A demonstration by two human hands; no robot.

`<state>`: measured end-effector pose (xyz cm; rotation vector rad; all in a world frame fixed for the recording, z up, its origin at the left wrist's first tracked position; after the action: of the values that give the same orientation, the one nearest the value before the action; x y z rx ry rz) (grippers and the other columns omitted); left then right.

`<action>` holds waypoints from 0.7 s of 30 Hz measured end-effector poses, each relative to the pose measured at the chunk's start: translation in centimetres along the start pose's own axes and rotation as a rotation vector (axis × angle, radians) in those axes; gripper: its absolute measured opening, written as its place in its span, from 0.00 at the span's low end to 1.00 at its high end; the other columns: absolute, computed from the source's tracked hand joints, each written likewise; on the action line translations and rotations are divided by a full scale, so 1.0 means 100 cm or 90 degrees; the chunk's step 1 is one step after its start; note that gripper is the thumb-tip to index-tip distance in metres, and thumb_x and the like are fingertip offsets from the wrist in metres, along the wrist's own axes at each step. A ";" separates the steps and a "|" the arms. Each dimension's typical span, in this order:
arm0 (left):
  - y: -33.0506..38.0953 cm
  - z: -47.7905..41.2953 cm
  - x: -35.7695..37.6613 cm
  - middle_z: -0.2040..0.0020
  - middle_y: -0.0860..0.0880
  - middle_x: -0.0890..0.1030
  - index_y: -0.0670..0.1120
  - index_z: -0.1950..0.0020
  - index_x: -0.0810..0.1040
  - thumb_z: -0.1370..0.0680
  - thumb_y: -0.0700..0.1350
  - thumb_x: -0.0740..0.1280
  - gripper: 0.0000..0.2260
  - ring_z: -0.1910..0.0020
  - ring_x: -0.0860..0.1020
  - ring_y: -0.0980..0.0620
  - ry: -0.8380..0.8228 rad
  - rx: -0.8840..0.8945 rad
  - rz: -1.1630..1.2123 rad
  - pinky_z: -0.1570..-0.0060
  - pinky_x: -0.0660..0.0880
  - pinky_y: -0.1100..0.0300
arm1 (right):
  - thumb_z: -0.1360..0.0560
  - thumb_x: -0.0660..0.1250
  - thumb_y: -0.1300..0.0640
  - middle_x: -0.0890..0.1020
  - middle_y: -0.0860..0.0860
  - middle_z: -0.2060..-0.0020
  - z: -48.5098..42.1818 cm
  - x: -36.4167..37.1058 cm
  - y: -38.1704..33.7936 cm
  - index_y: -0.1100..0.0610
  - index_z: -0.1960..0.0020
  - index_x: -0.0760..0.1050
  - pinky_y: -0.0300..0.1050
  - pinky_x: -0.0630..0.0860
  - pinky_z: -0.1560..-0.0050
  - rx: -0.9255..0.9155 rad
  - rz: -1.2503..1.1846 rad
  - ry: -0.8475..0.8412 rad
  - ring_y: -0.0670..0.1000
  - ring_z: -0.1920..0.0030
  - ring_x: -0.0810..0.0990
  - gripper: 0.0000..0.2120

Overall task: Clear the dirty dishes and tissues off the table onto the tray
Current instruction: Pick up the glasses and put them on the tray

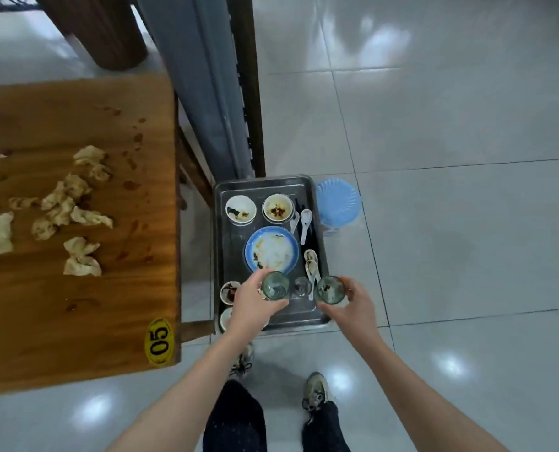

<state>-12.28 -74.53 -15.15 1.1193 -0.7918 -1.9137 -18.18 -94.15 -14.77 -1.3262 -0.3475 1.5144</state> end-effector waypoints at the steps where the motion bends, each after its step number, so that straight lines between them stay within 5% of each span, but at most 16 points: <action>1: -0.011 0.003 0.010 0.51 0.61 0.80 0.61 0.48 0.75 0.37 0.43 0.81 0.25 0.50 0.77 0.65 0.010 -0.016 0.007 0.51 0.74 0.70 | 0.39 0.80 0.61 0.75 0.41 0.56 -0.002 0.003 0.010 0.46 0.49 0.73 0.23 0.68 0.58 -0.003 0.002 -0.017 0.40 0.56 0.74 0.25; 3: -0.032 0.007 0.029 0.47 0.55 0.80 0.55 0.44 0.76 0.37 0.41 0.81 0.26 0.48 0.79 0.57 0.035 -0.045 0.024 0.44 0.76 0.58 | 0.39 0.80 0.62 0.75 0.39 0.56 -0.007 0.011 0.029 0.45 0.49 0.73 0.24 0.68 0.57 -0.011 0.001 -0.041 0.40 0.56 0.75 0.26; 6: -0.059 0.009 0.053 0.44 0.51 0.78 0.51 0.39 0.76 0.37 0.40 0.81 0.28 0.44 0.78 0.52 0.060 -0.084 0.042 0.40 0.75 0.52 | 0.40 0.80 0.62 0.76 0.39 0.56 -0.014 0.027 0.056 0.45 0.48 0.73 0.30 0.70 0.53 -0.013 0.002 -0.070 0.41 0.54 0.76 0.27; 11: -0.098 -0.002 0.087 0.48 0.60 0.75 0.56 0.43 0.75 0.36 0.41 0.79 0.26 0.46 0.75 0.59 0.083 -0.094 0.015 0.48 0.71 0.71 | 0.40 0.80 0.60 0.79 0.46 0.53 -0.027 0.062 0.100 0.46 0.47 0.74 0.41 0.76 0.50 -0.029 -0.012 -0.108 0.47 0.50 0.78 0.26; 13: -0.113 -0.010 0.100 0.48 0.57 0.76 0.53 0.42 0.75 0.35 0.40 0.79 0.25 0.47 0.75 0.58 0.075 -0.105 0.016 0.48 0.72 0.70 | 0.40 0.80 0.59 0.79 0.45 0.54 -0.033 0.074 0.117 0.45 0.48 0.74 0.42 0.76 0.50 -0.029 -0.016 -0.112 0.47 0.51 0.78 0.25; 21: -0.161 -0.035 0.130 0.46 0.52 0.78 0.48 0.38 0.75 0.33 0.40 0.77 0.25 0.45 0.76 0.53 0.089 -0.104 -0.007 0.42 0.74 0.57 | 0.40 0.80 0.62 0.76 0.40 0.55 -0.058 0.107 0.167 0.43 0.49 0.73 0.24 0.69 0.56 -0.022 0.027 -0.123 0.36 0.53 0.75 0.27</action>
<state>-18.21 -77.79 -35.05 1.1434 -0.5435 -1.8510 -19.89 -94.53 -35.32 -1.2237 -0.4716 1.6837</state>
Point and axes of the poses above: each hand's wrist, its own z-axis away from the middle knuckle, its own x-axis out of the palm, y = z × x, the point moved 2 cm from there along -z, towards the middle knuckle
